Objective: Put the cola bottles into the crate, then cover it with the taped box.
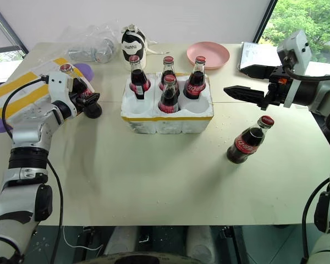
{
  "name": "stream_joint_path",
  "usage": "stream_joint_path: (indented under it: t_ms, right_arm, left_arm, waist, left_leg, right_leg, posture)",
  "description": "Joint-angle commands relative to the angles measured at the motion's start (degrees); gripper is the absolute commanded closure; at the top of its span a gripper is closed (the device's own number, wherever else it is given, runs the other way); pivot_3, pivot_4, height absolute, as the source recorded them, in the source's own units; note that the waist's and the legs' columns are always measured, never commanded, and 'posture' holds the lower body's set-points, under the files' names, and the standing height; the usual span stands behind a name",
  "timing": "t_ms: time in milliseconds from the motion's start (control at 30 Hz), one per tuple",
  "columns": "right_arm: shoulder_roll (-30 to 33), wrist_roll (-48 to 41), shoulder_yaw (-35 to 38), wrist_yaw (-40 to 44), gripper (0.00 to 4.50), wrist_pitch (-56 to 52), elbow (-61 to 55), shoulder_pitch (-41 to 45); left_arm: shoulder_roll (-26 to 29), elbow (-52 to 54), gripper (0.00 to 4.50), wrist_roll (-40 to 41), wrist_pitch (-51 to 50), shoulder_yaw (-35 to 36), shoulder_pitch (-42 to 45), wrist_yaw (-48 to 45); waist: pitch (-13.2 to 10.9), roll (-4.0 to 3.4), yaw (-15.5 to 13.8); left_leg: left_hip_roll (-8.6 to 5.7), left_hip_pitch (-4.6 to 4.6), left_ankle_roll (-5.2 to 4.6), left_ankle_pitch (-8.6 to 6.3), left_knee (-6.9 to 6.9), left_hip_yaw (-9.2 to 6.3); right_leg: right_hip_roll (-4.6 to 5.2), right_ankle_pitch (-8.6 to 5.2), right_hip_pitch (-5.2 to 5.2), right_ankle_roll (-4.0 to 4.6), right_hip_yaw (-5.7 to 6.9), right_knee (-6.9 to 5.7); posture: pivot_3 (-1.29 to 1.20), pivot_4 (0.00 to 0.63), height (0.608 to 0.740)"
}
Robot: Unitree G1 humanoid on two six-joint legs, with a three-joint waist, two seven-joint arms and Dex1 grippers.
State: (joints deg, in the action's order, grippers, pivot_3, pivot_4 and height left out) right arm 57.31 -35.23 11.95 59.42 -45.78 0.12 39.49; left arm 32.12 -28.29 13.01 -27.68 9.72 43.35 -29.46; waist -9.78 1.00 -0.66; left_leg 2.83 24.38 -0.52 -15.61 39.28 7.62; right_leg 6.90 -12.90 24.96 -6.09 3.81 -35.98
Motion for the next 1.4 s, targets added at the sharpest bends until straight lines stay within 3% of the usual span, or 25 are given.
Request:
stream_joint_path:
  t_ms: [33, 267, 500, 900, 1400]
  right_arm:
    - [0.67, -1.03, 2.65, -0.3, 0.0, 0.23, -1.65, 0.36]
    - [0.52, -1.0, 2.95, -0.82, 0.0, 0.37, -1.97, -0.38]
    - [0.34, -1.22, 3.73, -1.92, 0.0, 0.35, -2.84, -1.92]
    - [0.19, -3.3, 7.33, -5.3, 0.0, -1.04, -6.28, -6.41]
    - [1.16, -3.64, 6.49, -4.92, 0.0, -0.05, -5.67, -6.06]
  left_arm:
    - [2.66, 7.37, 1.68, 2.8, -3.78, -0.07, 3.95, -4.98]
    - [6.68, 18.48, 1.68, 14.54, -20.73, -0.2, 15.32, -18.28]
    - [6.37, 23.04, 1.68, 18.64, -22.76, -4.43, 19.26, -26.09]
    - [0.91, 19.1, 1.68, 10.88, -14.01, -14.3, 15.6, -26.9]
    - [-0.85, 14.66, 1.68, -0.71, -3.32, -22.07, 10.34, -26.73]
  waist:
    - [-0.01, 0.02, 0.03]
    - [-0.33, 0.55, -0.06]
    - [-0.31, 0.49, 0.14]
    - [-0.33, 0.51, -0.02]
    - [-0.33, 0.51, -0.03]
  left_leg:
    - [0.0, 0.03, 0.0, 0.0, 0.0, 0.0]
    - [0.0, 0.27, 0.02, 0.02, 0.05, -0.04]
    - [0.0, 0.12, 0.04, 0.03, -0.06, 0.02]
    - [0.0, 0.14, 0.12, 0.08, -0.01, -0.02]
    - [0.0, 0.14, 0.09, 0.06, -0.01, -0.03]
  right_leg:
    - [0.0, 0.0, 0.03, 0.0, 0.0, 0.0]
    - [0.0, 0.0, 0.18, -0.01, 0.05, -0.01]
    - [0.0, -0.04, 0.17, -0.06, 0.04, -0.02]
    - [-0.03, -0.03, 0.16, -0.05, 0.01, -0.04]
    - [-0.03, -0.03, 0.16, -0.04, 0.01, -0.04]
  posture:
    - [0.0, 0.15, 0.74]
    - [0.0, 0.15, 0.74]
    - [0.0, 0.15, 0.74]
    - [0.0, 0.15, 0.74]
    - [0.0, 0.15, 0.74]
